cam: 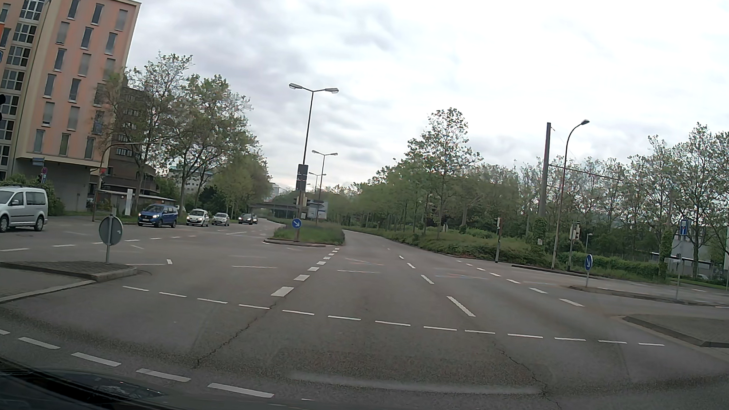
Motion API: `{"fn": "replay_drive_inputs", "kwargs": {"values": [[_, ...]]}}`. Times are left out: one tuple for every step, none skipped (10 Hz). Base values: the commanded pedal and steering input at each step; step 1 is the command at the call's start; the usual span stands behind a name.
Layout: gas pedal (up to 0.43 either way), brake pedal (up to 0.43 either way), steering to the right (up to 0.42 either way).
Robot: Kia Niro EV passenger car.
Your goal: Follow the waypoints while adhering to traffic rules and regulations
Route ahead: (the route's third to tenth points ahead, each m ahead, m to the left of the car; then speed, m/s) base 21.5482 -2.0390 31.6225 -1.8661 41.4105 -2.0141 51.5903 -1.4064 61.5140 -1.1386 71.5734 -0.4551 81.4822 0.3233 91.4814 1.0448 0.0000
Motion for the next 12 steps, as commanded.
{"fn": "replay_drive_inputs", "kwargs": {"values": [[0.0, 0.226, 0.012], [0.0, 0.226, 0.012], [0.0, 0.226, 0.012], [0.0, 0.226, 0.012], [0.0, 0.226, 0.012], [0.0, 0.226, 0.013], [0.0, 0.22, 0.012], [0.0, 0.226, 0.012], [0.0, 0.226, 0.012], [0.0, 0.226, 0.013], [0.0, 0.226, 0.012], [0.0, 0.226, 0.012]]}}
